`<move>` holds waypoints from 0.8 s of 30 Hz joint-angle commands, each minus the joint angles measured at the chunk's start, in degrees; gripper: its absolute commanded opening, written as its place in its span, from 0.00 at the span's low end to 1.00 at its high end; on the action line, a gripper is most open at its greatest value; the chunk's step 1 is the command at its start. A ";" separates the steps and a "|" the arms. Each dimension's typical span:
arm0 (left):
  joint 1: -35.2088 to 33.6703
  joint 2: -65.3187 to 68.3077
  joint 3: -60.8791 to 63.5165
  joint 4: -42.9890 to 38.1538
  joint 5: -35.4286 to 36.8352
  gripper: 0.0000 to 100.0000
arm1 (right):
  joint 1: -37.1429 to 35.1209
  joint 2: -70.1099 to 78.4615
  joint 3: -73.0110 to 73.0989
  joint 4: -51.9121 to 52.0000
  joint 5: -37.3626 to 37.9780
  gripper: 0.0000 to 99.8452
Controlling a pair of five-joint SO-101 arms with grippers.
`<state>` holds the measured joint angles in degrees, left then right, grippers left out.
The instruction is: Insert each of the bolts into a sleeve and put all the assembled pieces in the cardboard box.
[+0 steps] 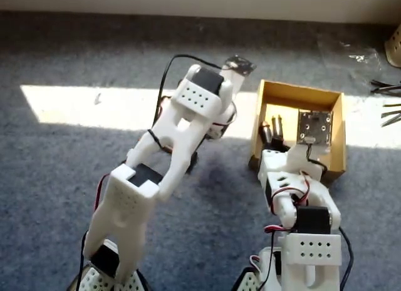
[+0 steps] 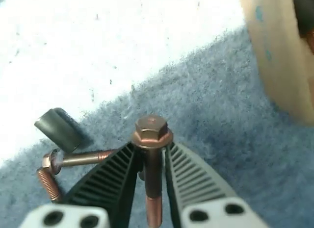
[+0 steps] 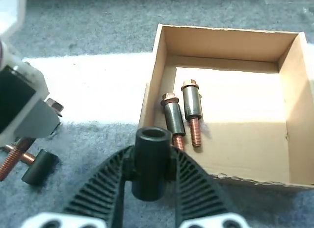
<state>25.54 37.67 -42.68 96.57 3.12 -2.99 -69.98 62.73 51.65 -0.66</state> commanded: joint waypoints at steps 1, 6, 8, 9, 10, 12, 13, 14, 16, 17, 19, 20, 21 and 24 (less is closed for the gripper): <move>-0.48 -7.34 -1.89 0.62 -1.49 0.01 | -3.30 -1.10 -0.66 -1.45 0.70 0.00; -1.89 -13.85 -1.89 1.76 -1.58 0.01 | -6.90 -1.10 0.75 -1.54 0.79 0.00; -3.91 -16.92 -1.89 1.85 -1.58 0.01 | -8.40 -1.01 0.75 -1.54 1.05 0.00; -4.79 -18.42 -1.80 1.93 -1.58 0.01 | -8.75 -1.01 0.75 -1.54 2.37 0.00; -5.76 -19.91 -1.80 2.29 -1.58 0.01 | -9.01 -1.01 0.84 -1.54 3.96 0.00; -7.16 -22.55 -1.80 3.08 -2.29 0.01 | -9.98 -1.01 1.36 -1.54 6.15 0.00; -7.52 -23.87 -1.80 3.43 -3.60 0.01 | -10.59 -1.01 2.15 -1.71 6.95 0.00; -7.87 -25.19 -1.63 3.60 -4.57 0.01 | -11.47 -1.01 2.95 -2.77 7.47 0.00; -8.22 -28.00 0.40 3.60 -5.36 0.01 | -12.97 -1.01 5.23 -6.02 7.56 0.00; -8.22 -29.58 1.89 3.60 -5.45 0.01 | -13.49 -1.01 6.55 -7.78 7.56 0.00; -8.04 -32.84 5.76 3.52 -5.54 0.01 | -13.58 -1.01 8.75 -10.95 7.56 0.00; -8.04 -34.59 7.43 3.52 -5.54 0.01 | -13.58 -1.01 9.54 -12.09 7.56 0.00; -8.04 -36.35 9.10 3.52 -5.54 0.01 | -13.58 -1.01 10.07 -12.97 7.56 0.00; -8.13 -41.98 13.58 3.43 -5.54 0.01 | -13.58 -1.01 10.68 -13.67 7.56 0.00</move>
<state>17.98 3.12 -30.99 99.82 -1.98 -16.18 -69.98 73.98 40.40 6.29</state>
